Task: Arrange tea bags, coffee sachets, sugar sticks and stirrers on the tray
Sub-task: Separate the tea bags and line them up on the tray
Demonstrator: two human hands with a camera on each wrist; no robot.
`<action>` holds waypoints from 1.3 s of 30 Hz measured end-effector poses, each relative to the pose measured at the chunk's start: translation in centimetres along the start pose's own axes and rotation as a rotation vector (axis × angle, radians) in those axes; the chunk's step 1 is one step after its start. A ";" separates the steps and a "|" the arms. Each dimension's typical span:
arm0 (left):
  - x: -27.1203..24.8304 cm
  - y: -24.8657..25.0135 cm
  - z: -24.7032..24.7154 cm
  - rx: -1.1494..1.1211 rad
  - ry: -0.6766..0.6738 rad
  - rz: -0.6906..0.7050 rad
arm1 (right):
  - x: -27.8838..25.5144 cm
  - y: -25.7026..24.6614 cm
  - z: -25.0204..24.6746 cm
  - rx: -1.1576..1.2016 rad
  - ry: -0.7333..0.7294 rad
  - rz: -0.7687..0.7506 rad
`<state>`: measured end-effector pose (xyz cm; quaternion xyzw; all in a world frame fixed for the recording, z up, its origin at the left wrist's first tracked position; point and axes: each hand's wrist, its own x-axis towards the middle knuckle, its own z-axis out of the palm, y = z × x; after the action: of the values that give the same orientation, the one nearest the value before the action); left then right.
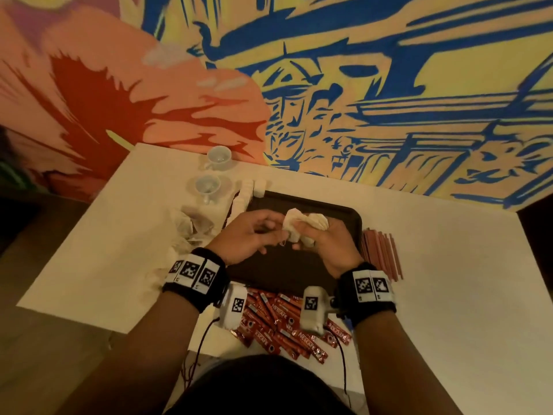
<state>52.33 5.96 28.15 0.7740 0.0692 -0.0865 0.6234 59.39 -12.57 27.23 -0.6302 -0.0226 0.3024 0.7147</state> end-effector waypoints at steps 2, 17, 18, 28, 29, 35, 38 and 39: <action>-0.4 0.5 0.9 0.004 0.059 0.011 | -0.6 -0.2 -0.4 -0.028 0.006 -0.011; -3.4 2.6 4.7 -0.265 0.204 -0.081 | -3.6 -1.1 -4.3 -0.109 -0.065 -0.010; -3.7 2.7 4.8 -0.256 0.207 -0.088 | -3.6 -1.1 -4.5 -0.103 -0.068 -0.010; -7.1 1.3 2.3 -0.081 0.156 -0.188 | -3.0 -1.9 -6.7 0.169 0.104 -0.071; -7.3 1.0 1.8 -0.071 0.179 -0.195 | -2.8 -1.8 -7.0 0.161 0.138 -0.083; -7.1 0.2 -1.9 -0.081 0.397 -0.185 | -1.3 -2.1 -6.6 0.037 0.302 -0.107; -6.2 0.4 -3.4 -0.121 0.438 -0.171 | -0.8 -2.5 -4.9 0.017 0.204 -0.078; -5.8 0.5 -3.7 -0.137 0.438 -0.166 | -0.7 -2.6 -4.1 0.032 0.147 -0.055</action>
<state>46.93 9.50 30.69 0.7220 0.2716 0.0372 0.6353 61.61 -16.61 28.99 -0.6384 0.0173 0.2360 0.7325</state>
